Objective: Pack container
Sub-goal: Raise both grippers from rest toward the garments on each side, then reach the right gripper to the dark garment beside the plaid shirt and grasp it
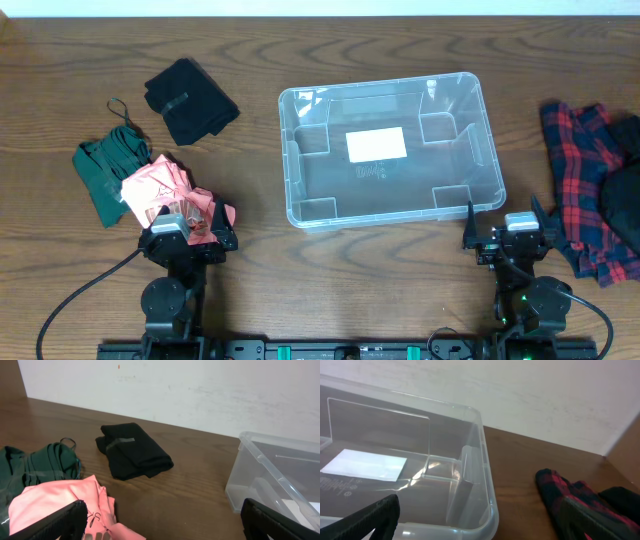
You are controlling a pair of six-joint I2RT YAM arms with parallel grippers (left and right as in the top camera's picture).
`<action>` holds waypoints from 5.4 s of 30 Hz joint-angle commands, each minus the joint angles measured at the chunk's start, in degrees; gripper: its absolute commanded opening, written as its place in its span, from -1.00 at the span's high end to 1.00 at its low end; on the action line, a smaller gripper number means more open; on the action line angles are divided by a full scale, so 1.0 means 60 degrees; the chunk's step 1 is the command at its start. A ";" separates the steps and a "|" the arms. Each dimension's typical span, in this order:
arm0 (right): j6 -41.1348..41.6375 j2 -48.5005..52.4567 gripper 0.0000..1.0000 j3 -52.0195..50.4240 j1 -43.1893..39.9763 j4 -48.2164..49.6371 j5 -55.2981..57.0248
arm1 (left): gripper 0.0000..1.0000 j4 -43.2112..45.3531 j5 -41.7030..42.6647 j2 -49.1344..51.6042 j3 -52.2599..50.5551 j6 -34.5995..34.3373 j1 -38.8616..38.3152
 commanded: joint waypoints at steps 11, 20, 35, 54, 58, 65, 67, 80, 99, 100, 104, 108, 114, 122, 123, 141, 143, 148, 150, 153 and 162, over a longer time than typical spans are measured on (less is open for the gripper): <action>-0.0127 0.0004 -0.99 -0.0025 0.0186 -0.0022 -0.0102 | -0.96 -0.0131 -0.0215 -0.0058 -0.0321 -0.0011 -0.0051; -0.0127 0.0004 -0.99 -0.0025 0.0186 -0.0022 -0.0102 | -0.96 -0.0131 -0.0215 -0.0058 -0.0321 -0.0011 -0.0051; -0.0127 0.0004 -0.99 -0.0025 0.0186 -0.0022 -0.0102 | -0.96 -0.0131 -0.0215 -0.0058 -0.0321 -0.0011 -0.0051; 0.0579 0.0004 -0.98 -0.0025 0.0186 0.0069 -0.0244 | -0.96 -0.0124 -0.0208 -0.0058 -0.0321 -0.0018 -0.0051; 0.1384 0.0004 -0.99 0.0215 0.0186 0.0350 -0.0208 | -0.96 -0.0280 -0.0087 -0.0047 -0.0076 -0.0015 -0.0051; 0.1934 0.0466 -0.98 0.2218 0.0178 -0.0871 0.0903 | -0.96 -0.1745 0.0291 0.0914 0.1800 -0.0095 -0.0051; 0.2135 0.1020 -0.99 0.3009 0.0178 -0.1453 0.1184 | -0.96 -0.2291 0.0291 0.1526 0.2641 -0.0091 -0.0051; 0.2248 0.8703 -0.99 0.9508 -0.0681 -0.6477 0.1504 | -0.96 -0.5861 0.0302 0.6779 0.8080 -0.0091 -0.0051; 0.1399 1.5511 -0.98 1.3100 -0.4229 -0.7730 0.4182 | -0.96 -0.6284 0.0787 0.7941 0.8644 -0.0087 -0.0051; 0.1395 1.5810 -0.99 1.3100 -0.4393 -0.7541 0.4182 | -0.96 -0.6284 0.0787 0.7941 0.8644 -0.0087 -0.0051; 0.1129 1.6841 -0.99 1.3100 -0.4696 -0.6892 0.4189 | -0.96 -0.6284 0.0787 0.7941 0.8644 -0.0087 -0.0051; 0.1118 1.7817 -0.99 1.3100 -0.4736 -0.6222 0.4189 | -0.96 -0.6288 0.0790 0.7941 0.8644 -0.0087 -0.0051; 0.1330 1.8906 -0.44 1.3100 -0.4768 -0.6084 0.4739 | -0.96 -0.6291 0.0790 0.7941 0.8644 -0.0091 -0.0051; 0.1581 1.8349 0.79 1.3172 -0.4630 -0.5985 0.4798 | -0.96 -0.6291 0.0790 0.7945 0.8644 -0.0087 -0.0051; 0.1581 1.8163 0.95 1.3176 -0.4623 -0.5978 0.4794 | -0.96 -0.6291 0.0790 0.7945 0.8644 -0.0087 -0.0051; 0.1585 1.7249 0.09 1.3151 -0.4776 -0.6120 0.4758 | -0.96 -0.6437 0.0790 0.7941 0.8644 -0.0087 -0.0051; 0.1585 1.7303 0.07 1.3151 -0.4889 -0.6116 0.4754 | -0.96 -0.6484 0.0790 0.7941 0.8644 -0.0087 -0.0051; 0.1585 1.7482 0.04 1.3129 -0.5180 -0.6084 0.4437 | -0.96 -0.6535 0.0790 0.7941 0.8644 -0.0087 -0.0051; 0.1585 1.7595 0.02 1.3111 -0.5300 -0.6036 0.4237 | -0.96 -0.6535 0.0790 0.7941 0.8644 -0.0087 -0.0051; 0.1585 1.7850 0.01 1.3100 -0.5446 -0.6011 0.4207 | -0.96 -0.6539 0.0790 0.7941 0.8644 -0.0087 -0.0051; 0.1588 1.8950 -0.03 1.3096 -0.5530 -0.6022 0.4007 | -0.96 -0.6539 0.0790 0.7941 0.8644 -0.0087 -0.0051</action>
